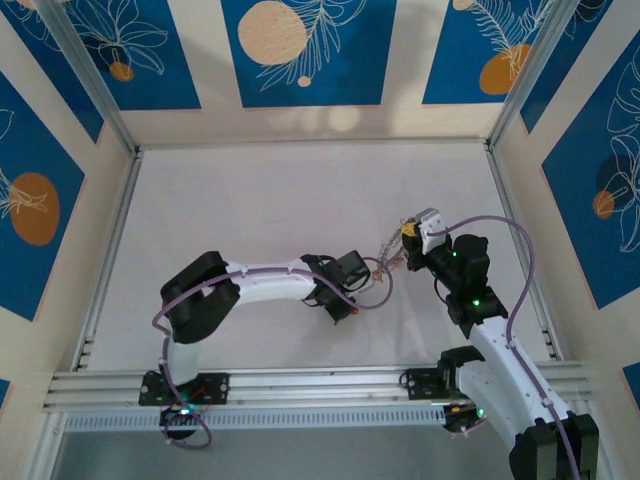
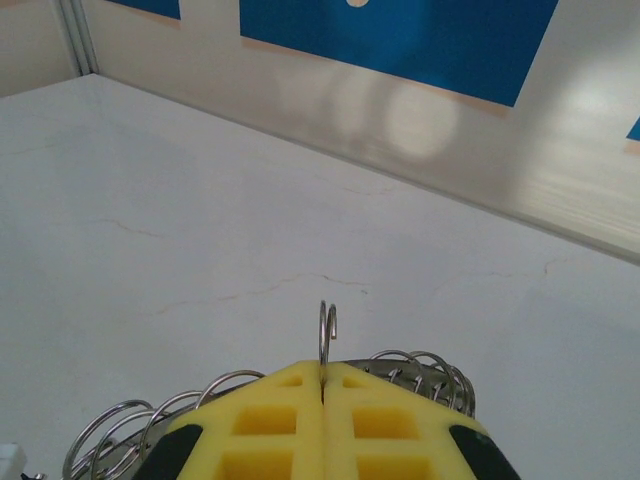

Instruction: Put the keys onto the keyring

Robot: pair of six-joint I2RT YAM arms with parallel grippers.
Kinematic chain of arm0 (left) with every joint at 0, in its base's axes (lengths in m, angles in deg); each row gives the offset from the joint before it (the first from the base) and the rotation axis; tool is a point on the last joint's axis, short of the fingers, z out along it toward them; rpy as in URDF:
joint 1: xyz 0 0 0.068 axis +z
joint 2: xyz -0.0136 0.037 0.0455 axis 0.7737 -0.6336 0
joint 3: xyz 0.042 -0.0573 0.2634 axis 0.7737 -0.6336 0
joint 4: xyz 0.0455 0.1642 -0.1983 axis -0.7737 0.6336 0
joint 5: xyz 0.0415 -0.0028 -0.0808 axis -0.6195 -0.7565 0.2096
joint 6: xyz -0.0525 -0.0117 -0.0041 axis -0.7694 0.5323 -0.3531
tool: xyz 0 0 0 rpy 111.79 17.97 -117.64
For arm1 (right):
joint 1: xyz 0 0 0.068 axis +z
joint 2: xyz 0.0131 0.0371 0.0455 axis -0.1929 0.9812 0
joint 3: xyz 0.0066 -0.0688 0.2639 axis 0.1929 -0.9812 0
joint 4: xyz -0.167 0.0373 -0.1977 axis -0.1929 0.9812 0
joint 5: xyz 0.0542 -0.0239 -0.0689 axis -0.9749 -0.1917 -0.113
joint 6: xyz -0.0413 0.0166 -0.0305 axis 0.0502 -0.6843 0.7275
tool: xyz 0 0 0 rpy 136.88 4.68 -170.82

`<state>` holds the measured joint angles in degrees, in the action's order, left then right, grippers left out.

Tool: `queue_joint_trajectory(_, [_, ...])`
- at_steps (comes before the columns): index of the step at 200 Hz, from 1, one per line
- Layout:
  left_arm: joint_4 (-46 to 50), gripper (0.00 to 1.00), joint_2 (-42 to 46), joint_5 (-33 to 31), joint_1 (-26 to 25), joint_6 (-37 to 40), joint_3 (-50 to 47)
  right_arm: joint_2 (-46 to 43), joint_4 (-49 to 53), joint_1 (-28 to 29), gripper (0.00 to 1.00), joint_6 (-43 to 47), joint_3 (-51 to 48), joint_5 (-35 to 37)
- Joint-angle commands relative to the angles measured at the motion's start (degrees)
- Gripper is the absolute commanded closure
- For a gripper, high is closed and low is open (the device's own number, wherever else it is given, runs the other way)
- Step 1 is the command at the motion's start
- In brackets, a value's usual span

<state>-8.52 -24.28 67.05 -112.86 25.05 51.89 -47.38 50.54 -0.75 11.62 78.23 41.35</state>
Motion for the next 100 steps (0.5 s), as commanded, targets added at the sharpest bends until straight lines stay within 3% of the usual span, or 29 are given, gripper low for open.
queue_joint_trajectory(1, [0.7, 0.75, 0.9, -1.7, -0.6, 0.0, -0.1, -0.5, -3.0, -0.3, 1.00, -0.4, 0.6, -1.3])
queue_joint_trajectory(45, [0.2, 0.81, 3.2, -1.2, -0.3, 2.8, -1.3, -1.3, -2.1, -0.3, 1.00, -0.8, 0.9, -1.6])
queue_joint_trajectory(75, [0.5, 0.97, 2.7, 0.5, -0.2, 3.9, -1.4, -2.1, -2.6, -0.2, 1.00, -1.7, 0.1, -1.4])
queue_joint_trajectory(100, [0.0, 0.98, 3.7, 1.1, -0.1, 4.2, -1.9, -2.3, -1.5, -0.2, 1.00, -1.2, 0.6, -1.8])
